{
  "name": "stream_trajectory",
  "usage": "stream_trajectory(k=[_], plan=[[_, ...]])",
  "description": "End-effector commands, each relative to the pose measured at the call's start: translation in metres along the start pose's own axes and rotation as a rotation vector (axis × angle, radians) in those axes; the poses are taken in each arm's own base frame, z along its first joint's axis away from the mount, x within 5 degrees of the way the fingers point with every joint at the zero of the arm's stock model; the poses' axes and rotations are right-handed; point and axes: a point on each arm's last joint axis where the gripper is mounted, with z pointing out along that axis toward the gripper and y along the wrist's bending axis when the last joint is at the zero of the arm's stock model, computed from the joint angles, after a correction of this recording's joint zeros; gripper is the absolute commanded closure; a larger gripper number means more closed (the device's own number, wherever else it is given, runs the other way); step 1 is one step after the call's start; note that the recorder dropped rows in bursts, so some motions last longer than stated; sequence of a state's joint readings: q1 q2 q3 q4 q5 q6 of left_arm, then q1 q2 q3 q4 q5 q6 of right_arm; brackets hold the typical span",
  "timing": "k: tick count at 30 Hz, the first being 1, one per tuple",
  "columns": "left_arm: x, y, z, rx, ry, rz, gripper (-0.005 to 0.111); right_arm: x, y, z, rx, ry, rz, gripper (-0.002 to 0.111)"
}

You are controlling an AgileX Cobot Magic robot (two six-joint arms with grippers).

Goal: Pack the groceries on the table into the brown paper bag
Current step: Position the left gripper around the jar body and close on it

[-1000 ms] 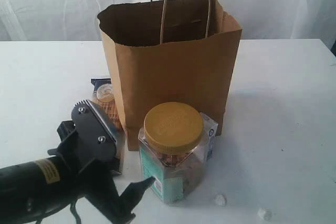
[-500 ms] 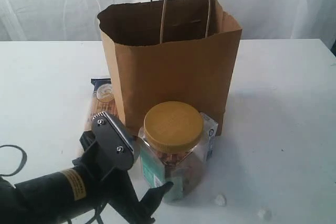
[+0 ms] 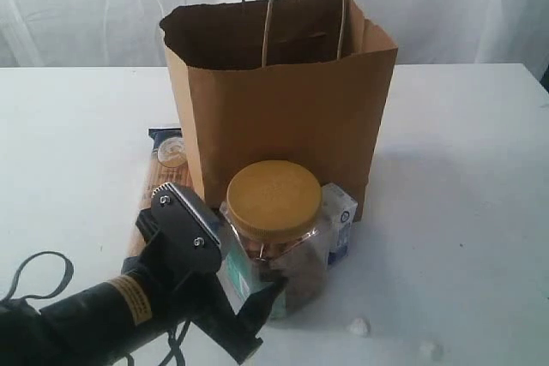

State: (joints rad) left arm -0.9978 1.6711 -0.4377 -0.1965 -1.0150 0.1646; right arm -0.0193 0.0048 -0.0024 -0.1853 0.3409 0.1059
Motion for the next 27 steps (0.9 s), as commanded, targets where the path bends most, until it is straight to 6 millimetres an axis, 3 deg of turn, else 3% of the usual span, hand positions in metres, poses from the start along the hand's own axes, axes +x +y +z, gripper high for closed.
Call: stream_trajectory(k=[1,6,12,21,27], plan=[[0.006,0.011,0.0,0.002,0.039,-0.055,0.002,0.0,0.0,0.0,-0.001,-0.008,0.0,0.108],[0.008,0.017,-0.001,0.16,0.03,-0.037,0.002,0.0,0.0,0.0,-0.001,-0.008,0.0,0.108],[0.015,0.036,-0.002,0.209,0.056,-0.019,0.002,0.0,0.0,0.0,-0.001,-0.008,0.0,0.108],[0.003,0.028,0.002,0.391,0.009,0.117,0.002,0.0,0.0,0.0,-0.001,-0.008,0.0,0.108],[-0.001,0.03,0.006,0.385,0.018,0.123,0.002,0.0,0.0,0.0,-0.001,-0.008,0.0,0.108]])
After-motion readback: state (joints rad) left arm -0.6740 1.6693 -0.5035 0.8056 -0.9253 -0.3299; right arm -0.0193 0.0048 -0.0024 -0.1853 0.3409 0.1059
